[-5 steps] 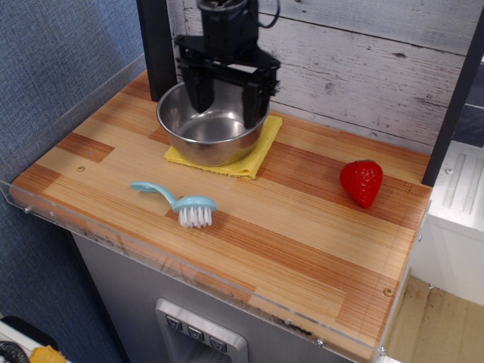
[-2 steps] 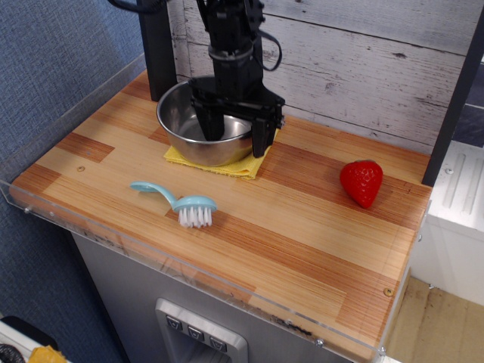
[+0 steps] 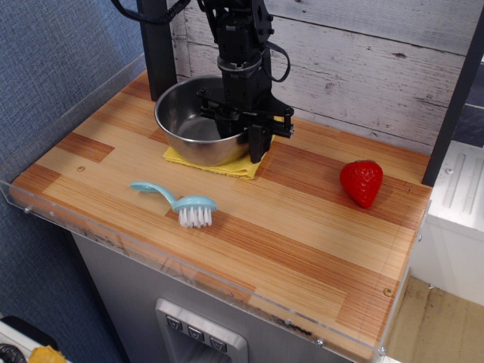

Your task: Move the bowl to the right front corner of the counter.

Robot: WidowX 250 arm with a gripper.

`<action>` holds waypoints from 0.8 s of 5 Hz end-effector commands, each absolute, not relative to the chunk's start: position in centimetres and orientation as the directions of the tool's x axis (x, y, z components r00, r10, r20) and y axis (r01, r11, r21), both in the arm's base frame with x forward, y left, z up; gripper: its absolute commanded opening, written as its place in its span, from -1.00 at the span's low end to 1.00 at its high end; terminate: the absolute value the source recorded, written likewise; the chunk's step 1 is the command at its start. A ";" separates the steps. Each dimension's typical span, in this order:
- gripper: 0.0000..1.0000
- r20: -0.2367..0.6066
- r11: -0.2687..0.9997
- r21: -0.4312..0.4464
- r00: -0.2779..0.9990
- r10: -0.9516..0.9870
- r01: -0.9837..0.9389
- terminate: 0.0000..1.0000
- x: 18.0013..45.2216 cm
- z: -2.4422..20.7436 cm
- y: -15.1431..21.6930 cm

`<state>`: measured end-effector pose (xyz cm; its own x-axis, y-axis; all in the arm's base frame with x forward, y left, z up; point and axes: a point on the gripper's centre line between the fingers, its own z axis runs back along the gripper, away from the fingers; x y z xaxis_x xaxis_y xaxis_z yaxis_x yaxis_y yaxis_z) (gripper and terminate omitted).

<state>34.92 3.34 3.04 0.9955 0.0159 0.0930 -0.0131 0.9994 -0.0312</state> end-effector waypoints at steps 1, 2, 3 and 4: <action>-1.00 0.201 1.000 -0.019 0.979 0.017 -0.013 -1.00 33.1 10.9 3.3; -1.00 0.219 1.000 0.006 0.975 0.021 -0.023 -1.00 31.1 14.1 2.8; -1.00 0.240 0.999 -0.023 0.970 -0.035 0.042 -1.00 30.8 14.4 -1.4; -1.00 0.240 0.989 -0.056 0.964 -0.118 0.136 -1.00 31.1 13.2 -6.4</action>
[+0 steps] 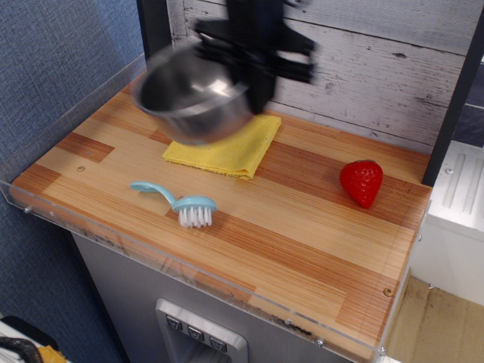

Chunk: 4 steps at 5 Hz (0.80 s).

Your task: Move the bowl to the right front corner of the counter.

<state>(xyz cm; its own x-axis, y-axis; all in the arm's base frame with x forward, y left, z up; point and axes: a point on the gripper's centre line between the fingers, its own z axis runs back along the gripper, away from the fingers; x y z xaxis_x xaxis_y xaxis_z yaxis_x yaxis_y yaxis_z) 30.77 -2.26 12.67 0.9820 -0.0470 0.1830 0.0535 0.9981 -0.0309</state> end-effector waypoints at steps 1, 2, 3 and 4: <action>-1.00 0.215 0.969 -0.079 0.953 -0.213 0.235 -1.00 31.6 11.3 -11.4; -1.00 0.168 0.953 -0.082 0.946 -0.276 0.293 -1.00 31.0 9.5 -16.4; -1.00 0.127 0.946 -0.061 0.943 -0.309 0.318 -1.00 29.5 8.6 -18.1; -1.00 0.114 0.947 -0.030 0.942 -0.314 0.320 -1.00 27.5 9.5 -17.7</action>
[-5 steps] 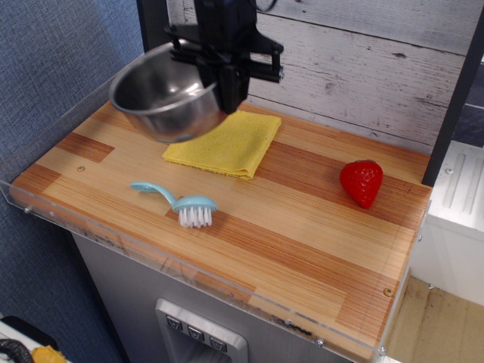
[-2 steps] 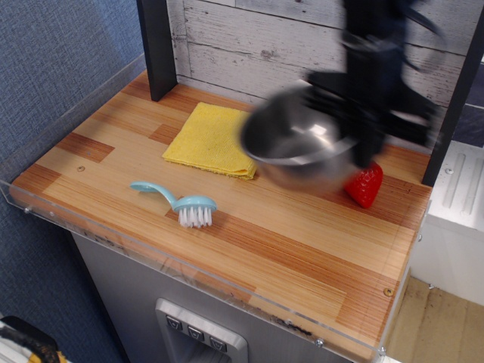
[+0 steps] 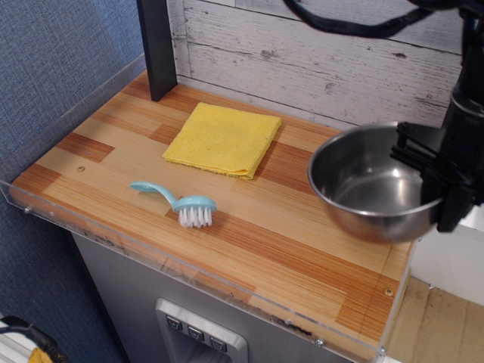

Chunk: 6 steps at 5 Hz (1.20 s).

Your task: Move the bowl to the right front corner of the counter.

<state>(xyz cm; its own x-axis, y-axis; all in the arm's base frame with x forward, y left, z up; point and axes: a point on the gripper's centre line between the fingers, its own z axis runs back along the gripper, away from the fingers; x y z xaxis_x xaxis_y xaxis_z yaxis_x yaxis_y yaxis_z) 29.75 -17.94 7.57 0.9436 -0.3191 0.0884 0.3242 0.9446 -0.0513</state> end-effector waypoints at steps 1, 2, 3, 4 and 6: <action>-1.00 0.128 0.955 -0.008 0.948 -0.292 0.295 -1.00 25.9 10.9 -16.6; -1.00 0.134 0.960 -0.022 0.952 -0.275 0.280 -1.00 24.4 10.9 -15.9; -1.00 0.116 0.955 -0.043 0.950 -0.288 0.295 -1.00 23.9 9.3 -16.6; -1.00 0.092 0.956 -0.057 0.955 -0.282 0.288 -1.00 23.5 7.4 -16.9; -1.00 0.059 0.968 -0.070 0.969 -0.239 0.243 -1.00 23.1 4.6 -14.8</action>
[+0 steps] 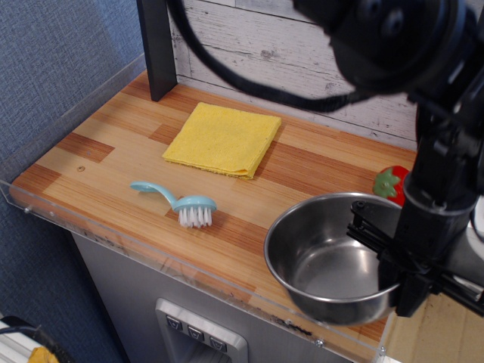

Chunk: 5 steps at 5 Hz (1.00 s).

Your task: Move the bowl to the right front corner of the counter.

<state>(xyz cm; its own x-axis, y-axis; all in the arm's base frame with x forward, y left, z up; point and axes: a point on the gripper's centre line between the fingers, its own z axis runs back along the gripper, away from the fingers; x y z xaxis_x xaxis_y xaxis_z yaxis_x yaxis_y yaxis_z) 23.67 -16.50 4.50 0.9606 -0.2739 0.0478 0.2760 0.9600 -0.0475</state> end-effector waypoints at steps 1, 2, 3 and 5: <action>-1.00 0.055 0.971 -0.073 0.973 -0.225 0.228 -1.00 22.9 4.9 -13.4; -1.00 0.055 0.970 -0.084 0.973 -0.222 0.226 -1.00 22.9 4.8 -12.8; -1.00 0.047 0.958 -0.114 0.965 -0.258 0.262 -1.00 23.3 3.5 -14.1; -1.00 0.008 0.932 -0.182 0.948 -0.318 0.314 -1.00 23.5 -0.5 -18.1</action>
